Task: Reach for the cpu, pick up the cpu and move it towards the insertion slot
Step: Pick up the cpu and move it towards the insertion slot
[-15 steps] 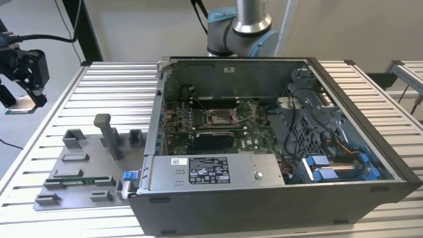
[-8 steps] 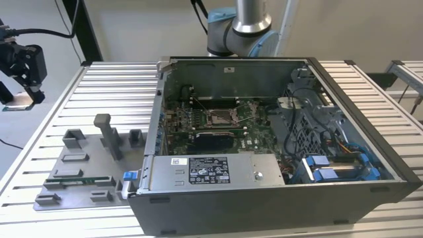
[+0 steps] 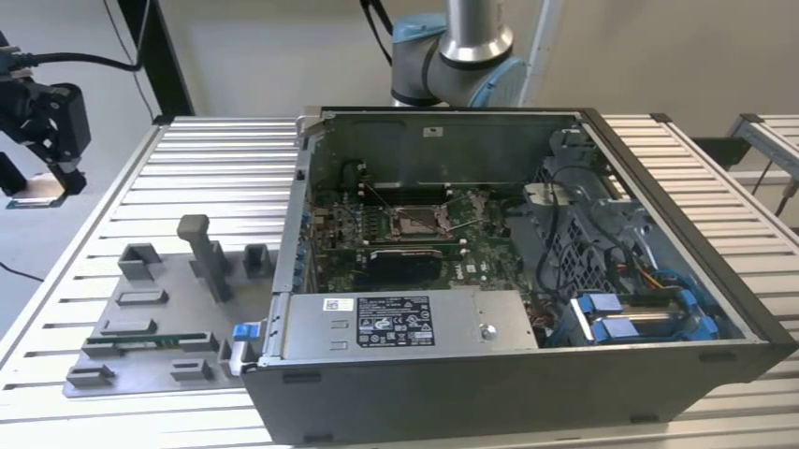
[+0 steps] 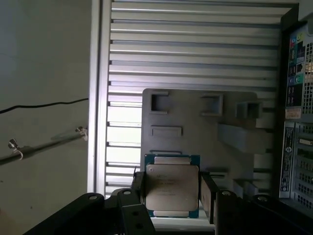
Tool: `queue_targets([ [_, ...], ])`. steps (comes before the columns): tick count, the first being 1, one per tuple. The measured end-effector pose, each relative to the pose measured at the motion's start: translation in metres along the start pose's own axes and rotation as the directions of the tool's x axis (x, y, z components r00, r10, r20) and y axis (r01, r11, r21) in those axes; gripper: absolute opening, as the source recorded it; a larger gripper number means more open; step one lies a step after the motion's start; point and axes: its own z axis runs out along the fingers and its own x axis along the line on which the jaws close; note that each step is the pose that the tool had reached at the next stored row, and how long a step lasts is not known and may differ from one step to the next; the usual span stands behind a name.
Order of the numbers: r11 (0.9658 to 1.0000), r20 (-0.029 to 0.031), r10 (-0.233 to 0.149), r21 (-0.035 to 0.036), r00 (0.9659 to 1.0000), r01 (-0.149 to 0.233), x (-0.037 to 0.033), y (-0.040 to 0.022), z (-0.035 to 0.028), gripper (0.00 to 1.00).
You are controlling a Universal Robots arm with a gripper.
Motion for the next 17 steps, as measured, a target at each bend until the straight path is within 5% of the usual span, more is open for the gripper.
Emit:
queue_targets([
  [17, 1.0, 0.0, 0.0, 0.0001, 1.0, 0.0, -0.0243, -0.0005, -0.0002, 0.0],
])
